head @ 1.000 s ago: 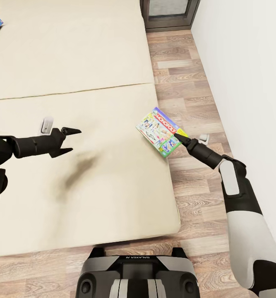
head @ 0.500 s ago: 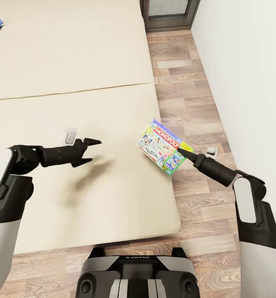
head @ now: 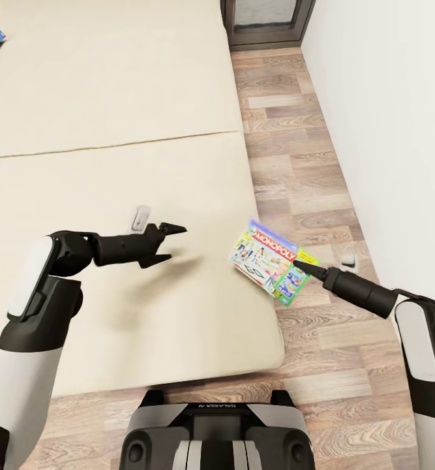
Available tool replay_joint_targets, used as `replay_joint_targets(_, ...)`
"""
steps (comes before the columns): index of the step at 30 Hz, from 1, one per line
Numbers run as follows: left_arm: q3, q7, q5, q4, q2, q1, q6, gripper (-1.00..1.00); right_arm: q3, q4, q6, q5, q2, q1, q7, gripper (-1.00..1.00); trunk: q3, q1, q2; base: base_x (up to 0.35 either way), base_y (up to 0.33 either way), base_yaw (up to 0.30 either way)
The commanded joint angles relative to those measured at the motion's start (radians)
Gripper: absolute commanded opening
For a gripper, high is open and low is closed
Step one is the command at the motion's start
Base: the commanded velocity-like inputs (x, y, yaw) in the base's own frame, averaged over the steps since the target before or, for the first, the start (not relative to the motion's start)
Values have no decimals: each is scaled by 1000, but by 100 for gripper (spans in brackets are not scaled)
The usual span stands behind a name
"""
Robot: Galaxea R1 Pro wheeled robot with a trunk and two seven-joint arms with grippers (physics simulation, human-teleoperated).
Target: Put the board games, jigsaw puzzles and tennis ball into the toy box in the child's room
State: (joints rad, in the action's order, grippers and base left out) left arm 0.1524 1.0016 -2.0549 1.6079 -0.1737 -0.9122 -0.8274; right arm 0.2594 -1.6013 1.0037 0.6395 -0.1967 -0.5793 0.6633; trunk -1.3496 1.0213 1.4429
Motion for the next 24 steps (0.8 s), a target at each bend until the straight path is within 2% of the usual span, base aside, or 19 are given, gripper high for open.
replay_joint_targets(1, 8, 13, -7, 1, 7, -1, 0, 100, 2, -2, 13, 3, -6, 8, 7, -100, 3, -4, -7, 0, 0, 0)
replay_joint_targets(6, 38, 19, -1, 1, 22, 3, 0, 100, 8, -6, 28, 4, -21, 38, 8, -100, 19, -23, -42, 0, 0, 0)
replay_joint_targets(15, 99, 25, 4, 1, 30, 12, 0, 100, 22, -8, 38, 5, -30, 58, 9, -100, 47, -58, -105, 0, 0, 0)
replay_joint_targets(18, 124, 26, 22, 1, 32, 16, 0, 100, 34, -8, 42, 4, -31, 62, 9, -100, 56, -69, -126, 0, 0, 0)
replay_joint_targets(24, 141, 22, 57, 1, 33, 30, -1, 100, 42, -8, 44, 4, -32, 64, 9, -100, 75, -92, -168, 0, 0, 0)
